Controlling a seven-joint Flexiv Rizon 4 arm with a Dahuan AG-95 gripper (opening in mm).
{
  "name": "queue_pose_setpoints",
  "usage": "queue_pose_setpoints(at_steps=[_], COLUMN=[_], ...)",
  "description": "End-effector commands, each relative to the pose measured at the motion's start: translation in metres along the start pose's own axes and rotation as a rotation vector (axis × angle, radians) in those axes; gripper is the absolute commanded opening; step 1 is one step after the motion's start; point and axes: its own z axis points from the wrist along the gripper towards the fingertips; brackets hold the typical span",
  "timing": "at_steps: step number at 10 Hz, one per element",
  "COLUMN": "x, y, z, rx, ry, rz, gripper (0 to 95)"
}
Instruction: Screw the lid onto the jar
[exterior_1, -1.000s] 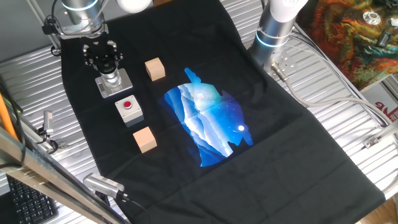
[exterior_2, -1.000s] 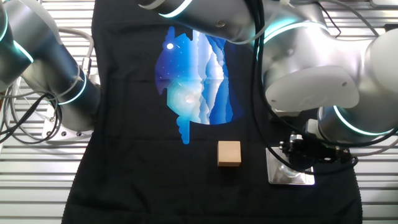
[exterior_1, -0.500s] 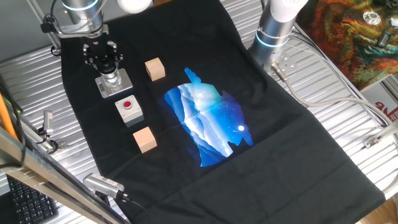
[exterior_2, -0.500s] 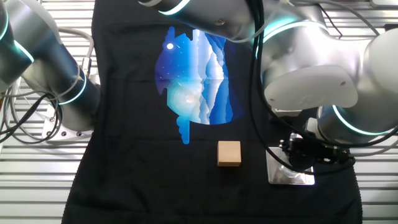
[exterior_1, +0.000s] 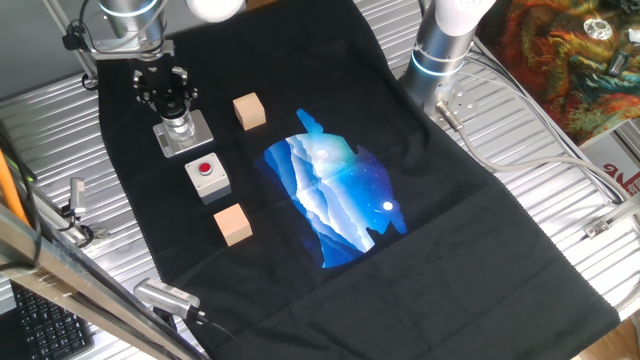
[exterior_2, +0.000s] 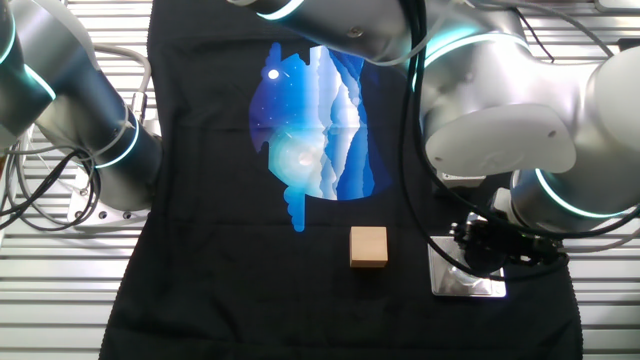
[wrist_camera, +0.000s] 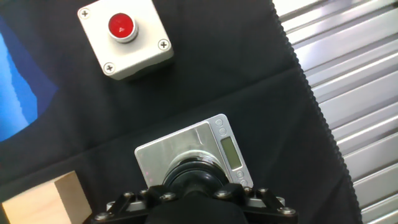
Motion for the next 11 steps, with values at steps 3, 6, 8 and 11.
queue_pose_setpoints(at_steps=[3, 6, 8, 11], x=[-0.0002, -0.0002, -0.0003, -0.0003], y=[-0.0002, -0.0002, -0.0003, -0.0003], z=[-0.0002, -0.0002, -0.0003, -0.0003], rx=[0.002, 0.001, -0.001, 0.0], ry=[0.001, -0.004, -0.005, -0.005], rz=[0.055, 0.088, 0.117, 0.149], gripper=[0.0, 0.0, 0.0, 0.0])
